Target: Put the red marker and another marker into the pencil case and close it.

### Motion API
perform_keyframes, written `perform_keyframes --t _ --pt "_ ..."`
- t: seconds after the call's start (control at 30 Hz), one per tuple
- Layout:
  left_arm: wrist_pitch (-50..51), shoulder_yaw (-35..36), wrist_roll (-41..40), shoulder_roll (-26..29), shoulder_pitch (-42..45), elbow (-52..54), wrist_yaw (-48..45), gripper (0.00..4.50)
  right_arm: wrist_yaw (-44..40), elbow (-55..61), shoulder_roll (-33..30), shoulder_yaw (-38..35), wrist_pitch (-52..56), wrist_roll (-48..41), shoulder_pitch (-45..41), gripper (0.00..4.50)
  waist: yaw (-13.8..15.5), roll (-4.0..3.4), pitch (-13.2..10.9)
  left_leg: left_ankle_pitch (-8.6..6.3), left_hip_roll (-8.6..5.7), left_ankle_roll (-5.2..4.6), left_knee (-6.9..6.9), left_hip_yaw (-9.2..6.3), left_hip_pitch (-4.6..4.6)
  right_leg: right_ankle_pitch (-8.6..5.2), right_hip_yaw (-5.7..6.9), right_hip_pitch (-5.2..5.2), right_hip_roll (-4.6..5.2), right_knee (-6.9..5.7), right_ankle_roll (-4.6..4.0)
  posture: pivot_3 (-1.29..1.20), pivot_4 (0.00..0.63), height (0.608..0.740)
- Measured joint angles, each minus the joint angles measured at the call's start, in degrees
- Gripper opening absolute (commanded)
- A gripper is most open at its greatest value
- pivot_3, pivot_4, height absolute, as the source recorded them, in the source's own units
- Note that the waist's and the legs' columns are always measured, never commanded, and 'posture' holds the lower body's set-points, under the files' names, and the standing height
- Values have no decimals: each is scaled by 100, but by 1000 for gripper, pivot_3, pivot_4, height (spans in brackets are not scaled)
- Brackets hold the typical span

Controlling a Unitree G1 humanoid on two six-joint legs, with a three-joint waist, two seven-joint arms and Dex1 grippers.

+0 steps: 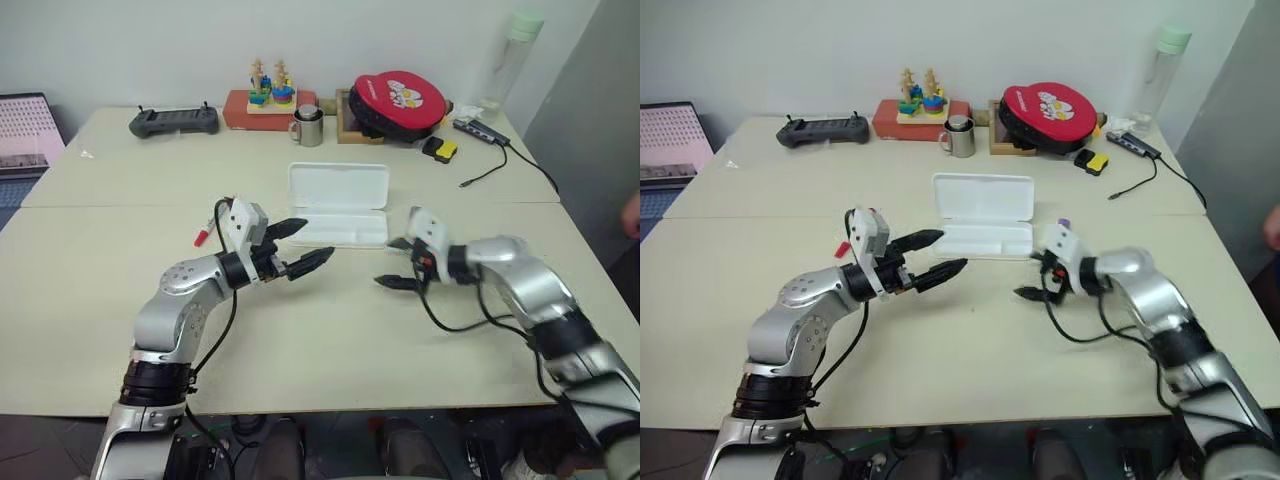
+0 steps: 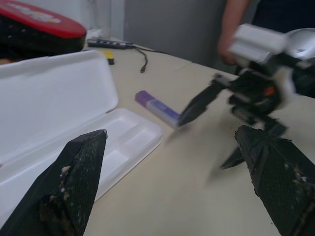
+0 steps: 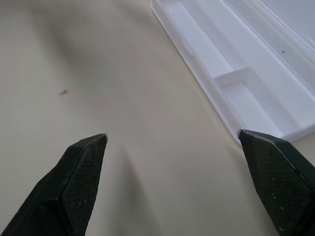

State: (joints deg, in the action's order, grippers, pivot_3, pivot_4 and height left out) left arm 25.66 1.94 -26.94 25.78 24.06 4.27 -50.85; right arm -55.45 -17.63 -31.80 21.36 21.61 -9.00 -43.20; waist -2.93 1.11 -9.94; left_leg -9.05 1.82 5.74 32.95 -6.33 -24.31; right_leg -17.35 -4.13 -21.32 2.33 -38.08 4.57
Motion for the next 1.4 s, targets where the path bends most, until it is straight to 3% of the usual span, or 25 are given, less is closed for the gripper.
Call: perform_keyframes --t 0.13,0.4,0.67,0.87,1.03,1.4 --pt "7 126 2 166 -91 -51 15 4500 -206 -1343 309 36 -780 377 -487 4471 -16 6 -6 0 0 0 0 3 -10 0 7 -2 2 3 -6 0 150 740" --pt "-20 146 26 173 -172 -53 169 4500 -421 -2882 1002 66 -1526 868 -1177 4471 -29 3 -9 0 0 1 1 -1 -9 1 10 -2 2 -7 -6 0 150 740" --pt "-163 179 34 155 -173 -131 274 4500 -327 -4423 1524 19 -2092 1365 -1964 2682 -38 2 -10 3 0 4 6 -1 15 -4 8 -2 1 -57 -14 0 150 740" --pt "-222 263 36 159 -205 -192 321 4500 -364 -4864 1589 -140 -2483 1474 -2078 1440 -39 1 -12 6 0 8 6 0 30 -8 5 0 0 -80 -18 0 150 740" --pt "-209 284 25 159 -344 -139 411 4500 -470 -5021 1576 -219 -2602 1577 -2151 137 -47 0 -13 6 0 8 4 0 29 -10 5 -1 0 -80 -22 0 150 740" --pt "-165 284 24 219 -372 -17 417 4500 -832 -4906 1539 -387 -2768 1685 -2119 23 -49 -3 -30 6 0 8 4 0 29 -10 6 -2 0 -81 -23 0 150 740"
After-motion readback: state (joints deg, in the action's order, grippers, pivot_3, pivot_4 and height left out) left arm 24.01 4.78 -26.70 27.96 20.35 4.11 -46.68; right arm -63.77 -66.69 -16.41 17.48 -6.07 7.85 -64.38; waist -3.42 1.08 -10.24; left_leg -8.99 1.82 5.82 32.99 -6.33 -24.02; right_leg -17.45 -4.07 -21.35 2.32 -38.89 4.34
